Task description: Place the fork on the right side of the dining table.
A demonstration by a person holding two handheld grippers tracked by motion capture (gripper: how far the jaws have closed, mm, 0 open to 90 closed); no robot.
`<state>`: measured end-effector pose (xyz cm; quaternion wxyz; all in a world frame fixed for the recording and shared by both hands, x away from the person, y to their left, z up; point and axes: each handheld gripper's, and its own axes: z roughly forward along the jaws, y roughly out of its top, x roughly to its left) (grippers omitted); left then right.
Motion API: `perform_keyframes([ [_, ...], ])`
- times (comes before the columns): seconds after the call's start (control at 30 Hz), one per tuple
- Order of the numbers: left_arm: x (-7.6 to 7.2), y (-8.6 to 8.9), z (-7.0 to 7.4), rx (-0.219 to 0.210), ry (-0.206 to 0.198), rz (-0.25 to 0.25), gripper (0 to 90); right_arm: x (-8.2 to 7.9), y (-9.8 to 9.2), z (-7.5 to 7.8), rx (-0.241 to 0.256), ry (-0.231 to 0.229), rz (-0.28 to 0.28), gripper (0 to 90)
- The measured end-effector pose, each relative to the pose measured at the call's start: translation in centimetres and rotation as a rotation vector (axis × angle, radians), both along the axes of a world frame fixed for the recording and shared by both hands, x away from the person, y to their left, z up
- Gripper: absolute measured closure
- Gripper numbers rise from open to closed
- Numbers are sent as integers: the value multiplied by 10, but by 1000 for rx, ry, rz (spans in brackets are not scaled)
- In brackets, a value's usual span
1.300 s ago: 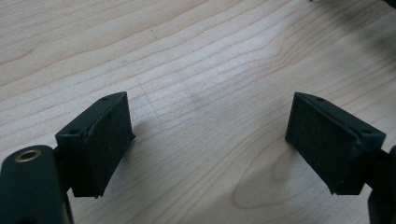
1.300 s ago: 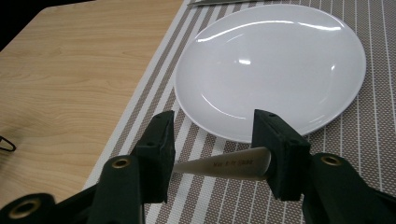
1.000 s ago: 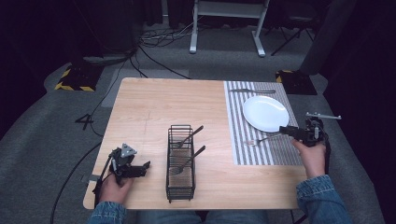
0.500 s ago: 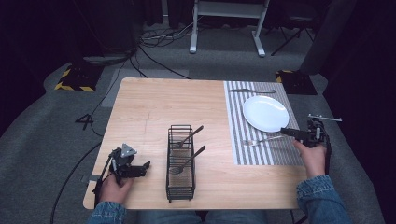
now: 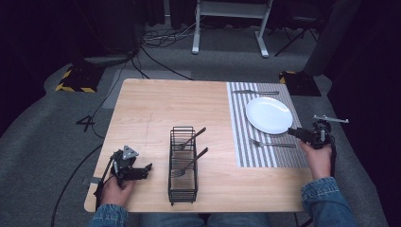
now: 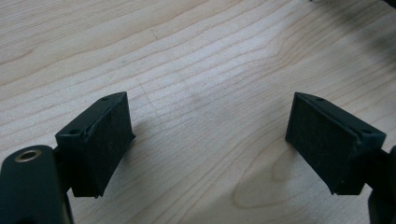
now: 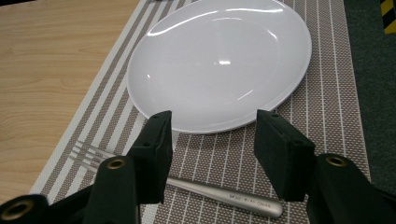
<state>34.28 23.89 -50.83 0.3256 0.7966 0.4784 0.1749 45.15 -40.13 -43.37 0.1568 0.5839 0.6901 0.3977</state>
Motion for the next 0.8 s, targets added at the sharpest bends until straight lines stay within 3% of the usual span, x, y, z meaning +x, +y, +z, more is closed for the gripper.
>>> perform_keyframes([
  [0.27,0,0,0,-1,0,0,146,-10,4,10,-1,-26,35,464],
  [0.5,0,0,0,-1,0,0,146,-26,20,35,-17,-89,117,456],
  [0.8,0,0,0,0,-1,0,146,-46,42,56,-20,-127,224,442],
])
